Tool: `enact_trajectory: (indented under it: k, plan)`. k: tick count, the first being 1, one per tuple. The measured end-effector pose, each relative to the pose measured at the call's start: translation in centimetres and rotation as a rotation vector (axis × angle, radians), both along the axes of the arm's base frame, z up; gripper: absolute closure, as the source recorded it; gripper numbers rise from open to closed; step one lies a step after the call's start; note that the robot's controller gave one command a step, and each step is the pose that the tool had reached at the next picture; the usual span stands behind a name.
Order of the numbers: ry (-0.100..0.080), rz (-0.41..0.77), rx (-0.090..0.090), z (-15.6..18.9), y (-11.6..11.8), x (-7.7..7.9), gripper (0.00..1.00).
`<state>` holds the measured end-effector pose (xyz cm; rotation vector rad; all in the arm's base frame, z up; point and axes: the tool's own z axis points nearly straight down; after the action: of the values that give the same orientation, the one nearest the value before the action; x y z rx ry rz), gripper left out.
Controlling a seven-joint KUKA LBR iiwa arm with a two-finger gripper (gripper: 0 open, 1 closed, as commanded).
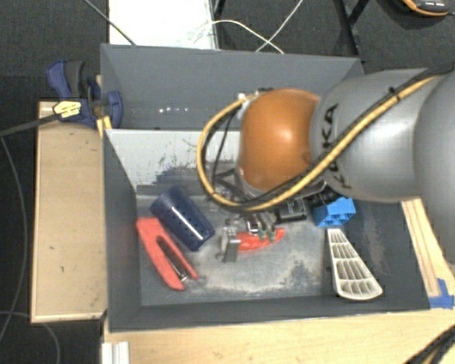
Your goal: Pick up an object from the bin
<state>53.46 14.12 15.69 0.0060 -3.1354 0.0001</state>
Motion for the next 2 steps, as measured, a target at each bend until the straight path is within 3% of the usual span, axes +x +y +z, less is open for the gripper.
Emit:
enact_trajectory:
  k: [1, 2]
  plan:
    - [-0.008, -0.007, 0.001, 0.4, -0.1, 0.2, 0.0]
    - [-0.028, -0.088, 0.008, -5.4, 6.9, 3.8, 0.0]
